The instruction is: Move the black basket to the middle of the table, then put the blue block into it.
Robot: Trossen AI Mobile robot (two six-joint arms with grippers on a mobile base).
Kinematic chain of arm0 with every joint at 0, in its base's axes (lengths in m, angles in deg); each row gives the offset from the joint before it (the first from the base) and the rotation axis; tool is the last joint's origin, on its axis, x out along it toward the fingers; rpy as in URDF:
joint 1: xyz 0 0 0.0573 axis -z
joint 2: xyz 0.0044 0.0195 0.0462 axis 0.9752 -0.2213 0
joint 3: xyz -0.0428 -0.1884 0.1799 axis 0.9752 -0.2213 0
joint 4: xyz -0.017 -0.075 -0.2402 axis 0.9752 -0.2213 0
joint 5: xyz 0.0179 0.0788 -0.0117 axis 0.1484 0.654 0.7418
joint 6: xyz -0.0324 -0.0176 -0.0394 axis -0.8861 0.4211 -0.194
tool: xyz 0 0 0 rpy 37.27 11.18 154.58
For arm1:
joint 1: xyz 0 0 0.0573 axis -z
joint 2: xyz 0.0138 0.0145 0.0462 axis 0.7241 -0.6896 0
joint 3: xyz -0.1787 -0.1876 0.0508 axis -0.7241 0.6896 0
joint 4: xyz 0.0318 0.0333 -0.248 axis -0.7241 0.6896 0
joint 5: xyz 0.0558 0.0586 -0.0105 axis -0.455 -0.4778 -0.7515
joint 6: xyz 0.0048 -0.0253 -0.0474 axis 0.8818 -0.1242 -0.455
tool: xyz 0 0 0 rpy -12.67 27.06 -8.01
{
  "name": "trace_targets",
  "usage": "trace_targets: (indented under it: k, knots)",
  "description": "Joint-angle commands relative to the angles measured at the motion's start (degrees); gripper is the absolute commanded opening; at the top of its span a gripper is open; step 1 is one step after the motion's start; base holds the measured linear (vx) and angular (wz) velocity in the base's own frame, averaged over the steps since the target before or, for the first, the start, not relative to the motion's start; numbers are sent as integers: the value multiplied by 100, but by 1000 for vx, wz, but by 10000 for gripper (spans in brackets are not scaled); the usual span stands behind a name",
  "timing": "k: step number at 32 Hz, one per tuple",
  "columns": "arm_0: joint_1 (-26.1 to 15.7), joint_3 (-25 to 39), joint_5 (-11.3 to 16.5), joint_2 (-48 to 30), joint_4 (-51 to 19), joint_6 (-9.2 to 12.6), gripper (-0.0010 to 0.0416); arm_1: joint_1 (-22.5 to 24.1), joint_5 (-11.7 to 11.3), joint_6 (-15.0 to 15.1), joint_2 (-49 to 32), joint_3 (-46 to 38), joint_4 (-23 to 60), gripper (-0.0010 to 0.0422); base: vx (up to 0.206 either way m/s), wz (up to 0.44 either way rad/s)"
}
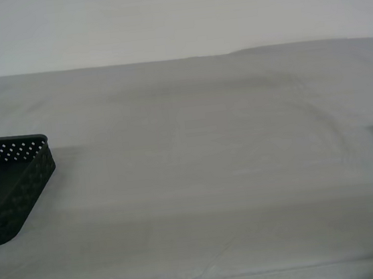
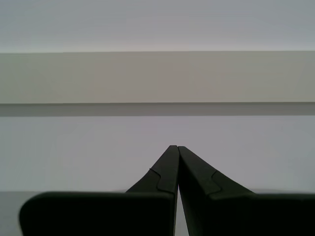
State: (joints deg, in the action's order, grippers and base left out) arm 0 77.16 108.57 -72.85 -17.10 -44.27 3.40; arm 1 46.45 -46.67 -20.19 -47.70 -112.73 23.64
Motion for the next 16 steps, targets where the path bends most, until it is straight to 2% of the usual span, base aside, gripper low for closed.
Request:
trace_targets:
  k: [1, 3, 6, 12, 14, 16]
  knots:
    - [0, 4, 0, 0, -35, 7, 0, -4, 4, -17, 153, -251, 1224, 0, 0, 0]
    - [0, 4, 0, 0, -98, 7, 0, -9, -11, -15, 256, -516, 2253, 0, 0, 0]
    - [0, 4, 0, 0, -157, 9, 0, -11, -173, 4, 297, -981, 3635, 0, 0, 0]
    - [0, 4, 0, 0, -181, 9, 1, -20, -354, 179, 291, -1832, 5619, 0, 0, 0]
    - [0, 4, 0, 0, -181, 9, 0, -24, -533, 221, 291, -2133, 6299, 0, 0, 0]
    - [0, 4, 0, 0, -184, 9, 1, -35, -881, 310, 291, -2448, 7051, 0, 0, 0]
